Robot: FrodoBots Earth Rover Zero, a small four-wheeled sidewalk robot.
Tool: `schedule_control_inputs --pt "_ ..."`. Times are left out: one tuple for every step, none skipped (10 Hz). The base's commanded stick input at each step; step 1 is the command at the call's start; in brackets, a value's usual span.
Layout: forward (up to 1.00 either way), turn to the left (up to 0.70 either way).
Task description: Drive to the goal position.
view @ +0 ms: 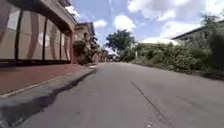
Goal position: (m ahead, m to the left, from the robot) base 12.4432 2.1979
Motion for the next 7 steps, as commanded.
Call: schedule_control_inputs --pt "1.0 0.0" --pt "1.0 0.0" --pt "1.0 0.0" --pt "1.0 0.0" --pt "1.0 0.0" --pt "1.0 0.0" --pt "1.0 0.0"
